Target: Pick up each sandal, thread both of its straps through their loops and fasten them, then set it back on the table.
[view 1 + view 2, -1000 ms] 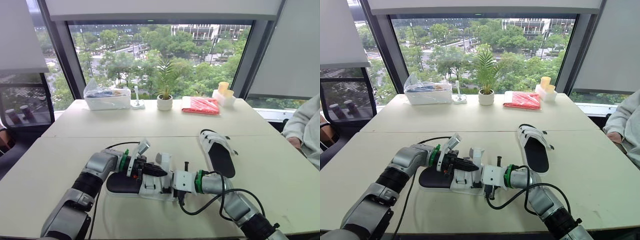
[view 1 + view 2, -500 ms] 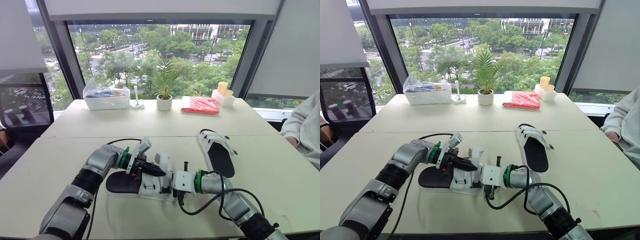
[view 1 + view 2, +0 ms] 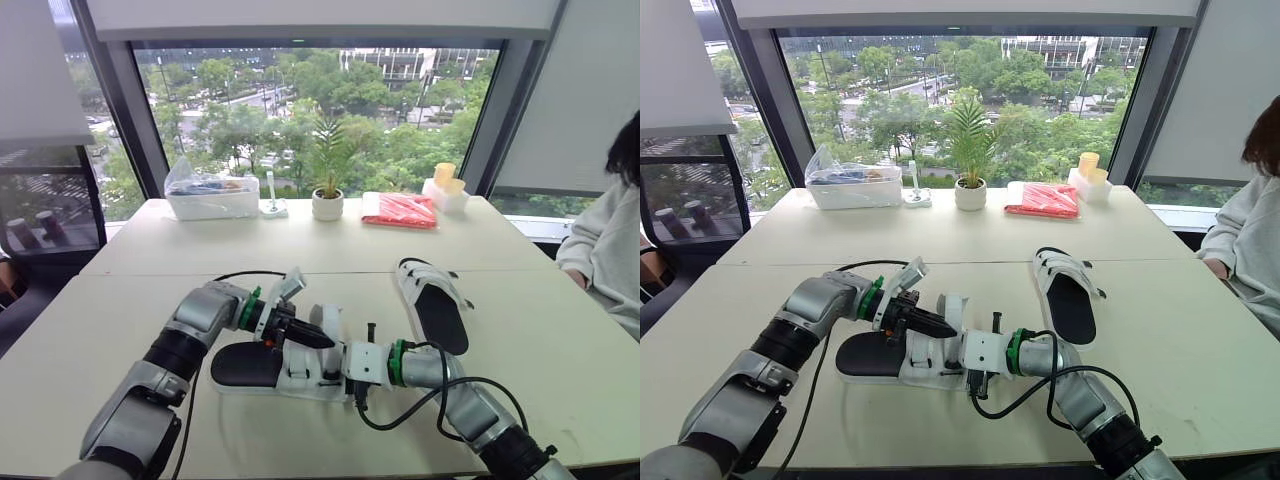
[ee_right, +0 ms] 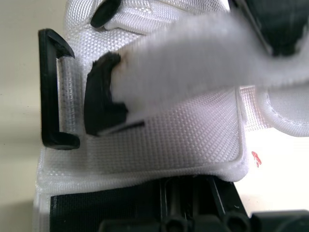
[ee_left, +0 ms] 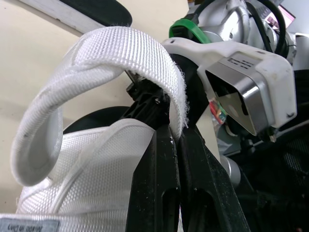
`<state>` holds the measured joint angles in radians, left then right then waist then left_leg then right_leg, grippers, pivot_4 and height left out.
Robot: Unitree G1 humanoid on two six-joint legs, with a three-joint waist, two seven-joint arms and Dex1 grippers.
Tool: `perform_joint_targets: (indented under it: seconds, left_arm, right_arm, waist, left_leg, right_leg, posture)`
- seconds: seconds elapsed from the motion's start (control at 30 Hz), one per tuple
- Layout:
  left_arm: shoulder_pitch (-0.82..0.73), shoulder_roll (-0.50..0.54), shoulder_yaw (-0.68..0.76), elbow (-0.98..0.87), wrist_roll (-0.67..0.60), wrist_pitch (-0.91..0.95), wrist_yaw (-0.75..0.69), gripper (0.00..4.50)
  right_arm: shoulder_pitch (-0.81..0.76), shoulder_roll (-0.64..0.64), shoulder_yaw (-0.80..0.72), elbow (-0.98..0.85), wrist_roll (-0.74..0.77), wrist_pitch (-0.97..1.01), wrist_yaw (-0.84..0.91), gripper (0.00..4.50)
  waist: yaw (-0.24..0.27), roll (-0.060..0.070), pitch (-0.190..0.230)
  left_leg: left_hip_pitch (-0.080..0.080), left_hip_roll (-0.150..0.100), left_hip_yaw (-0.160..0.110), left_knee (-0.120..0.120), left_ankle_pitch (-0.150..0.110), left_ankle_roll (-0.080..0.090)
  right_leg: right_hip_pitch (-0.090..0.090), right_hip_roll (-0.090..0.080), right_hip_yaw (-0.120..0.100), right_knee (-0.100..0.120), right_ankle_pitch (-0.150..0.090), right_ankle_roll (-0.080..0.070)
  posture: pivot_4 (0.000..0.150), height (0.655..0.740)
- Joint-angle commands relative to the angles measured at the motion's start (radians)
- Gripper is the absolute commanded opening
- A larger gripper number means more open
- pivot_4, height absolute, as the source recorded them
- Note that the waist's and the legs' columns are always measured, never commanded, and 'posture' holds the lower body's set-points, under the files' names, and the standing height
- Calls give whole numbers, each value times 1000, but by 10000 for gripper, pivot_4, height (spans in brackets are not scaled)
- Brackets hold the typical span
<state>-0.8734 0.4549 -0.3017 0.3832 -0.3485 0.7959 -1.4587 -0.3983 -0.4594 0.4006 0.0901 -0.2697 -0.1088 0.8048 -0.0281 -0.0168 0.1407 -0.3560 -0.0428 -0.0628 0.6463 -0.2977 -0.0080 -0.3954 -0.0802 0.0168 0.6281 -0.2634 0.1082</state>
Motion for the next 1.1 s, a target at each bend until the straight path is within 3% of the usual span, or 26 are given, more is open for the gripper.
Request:
perform_joint_targets:
  seconds: [0.03, 1.1]
  left_arm:
    - [-11, 3, 12, -39, -33, 52, -4, 655]
    - [-24, 26, 28, -56, -126, 242, 23, 655]
  right_arm:
    - [44, 3, 85, 107, -60, 41, 25, 0]
    - [50, 3, 95, 105, -69, 42, 19, 0]
  waist:
    - [-1, 0, 0]
    - [-13, 0, 1]
  left_leg:
    - [0, 0, 0, 0, 0, 0]
    - [0, 0, -1, -1, 0, 0]
  right_leg:
    - [0, 0, 0, 0, 0, 0]
    - [0, 0, 0, 0, 0, 0]
  posture:
    - [1500, 7374]
    - [1500, 7374]
